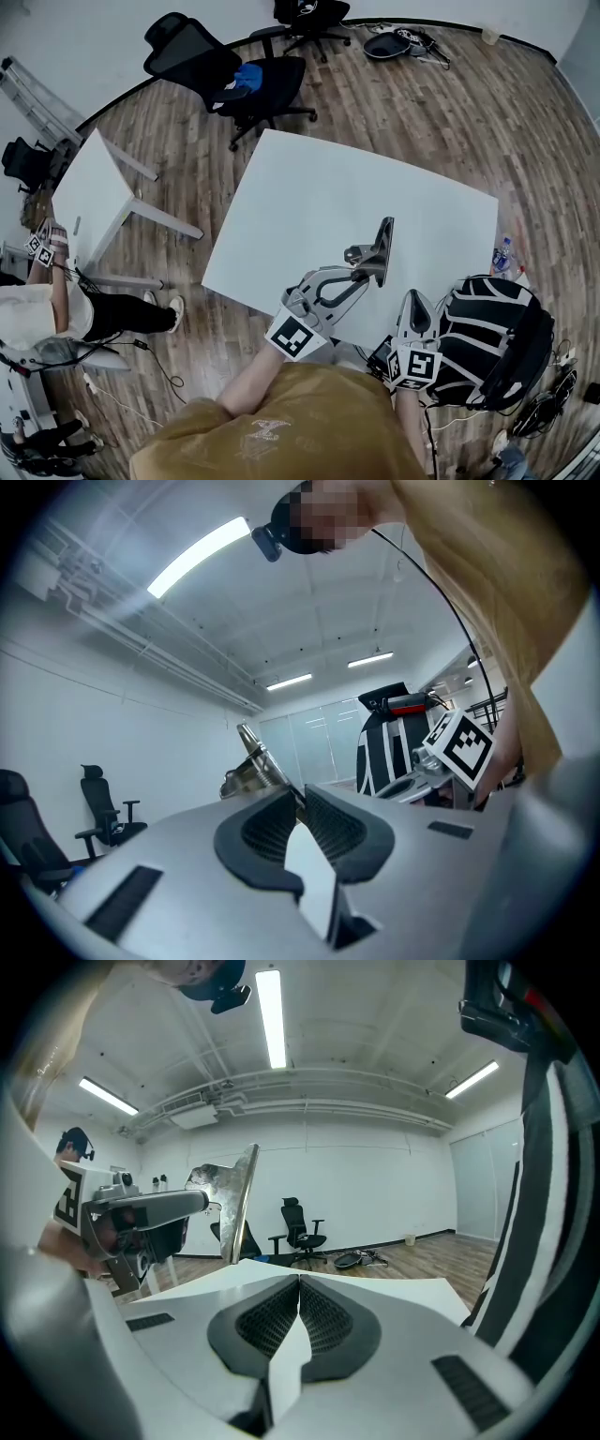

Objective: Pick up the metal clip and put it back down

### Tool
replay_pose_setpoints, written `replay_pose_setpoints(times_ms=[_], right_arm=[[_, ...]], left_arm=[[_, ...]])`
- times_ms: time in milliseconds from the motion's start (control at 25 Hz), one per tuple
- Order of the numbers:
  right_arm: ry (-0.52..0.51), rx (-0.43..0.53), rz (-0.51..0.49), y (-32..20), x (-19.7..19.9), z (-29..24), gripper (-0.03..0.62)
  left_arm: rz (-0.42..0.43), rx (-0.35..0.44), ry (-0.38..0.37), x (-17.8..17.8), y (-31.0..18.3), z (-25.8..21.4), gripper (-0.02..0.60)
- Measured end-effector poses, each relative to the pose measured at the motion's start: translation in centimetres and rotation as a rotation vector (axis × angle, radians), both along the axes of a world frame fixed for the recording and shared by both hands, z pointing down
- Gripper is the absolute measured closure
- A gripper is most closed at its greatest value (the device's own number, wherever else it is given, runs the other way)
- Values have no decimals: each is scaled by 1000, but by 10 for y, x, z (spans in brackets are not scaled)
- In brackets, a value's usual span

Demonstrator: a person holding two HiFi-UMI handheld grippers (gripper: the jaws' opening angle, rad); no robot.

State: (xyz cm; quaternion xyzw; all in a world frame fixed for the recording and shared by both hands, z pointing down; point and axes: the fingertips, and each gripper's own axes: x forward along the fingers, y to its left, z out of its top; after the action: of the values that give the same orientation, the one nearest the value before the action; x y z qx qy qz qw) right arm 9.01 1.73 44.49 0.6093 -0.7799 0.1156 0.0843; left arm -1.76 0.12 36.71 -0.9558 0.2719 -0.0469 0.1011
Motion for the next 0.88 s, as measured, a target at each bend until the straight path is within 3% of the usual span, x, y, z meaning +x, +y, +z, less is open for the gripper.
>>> replay_pose_setpoints(times_ms=[880], right_arm=[[12,35,4,-7,4,-8,585]], left_arm=[[6,-14,31,1,-6,1,543]])
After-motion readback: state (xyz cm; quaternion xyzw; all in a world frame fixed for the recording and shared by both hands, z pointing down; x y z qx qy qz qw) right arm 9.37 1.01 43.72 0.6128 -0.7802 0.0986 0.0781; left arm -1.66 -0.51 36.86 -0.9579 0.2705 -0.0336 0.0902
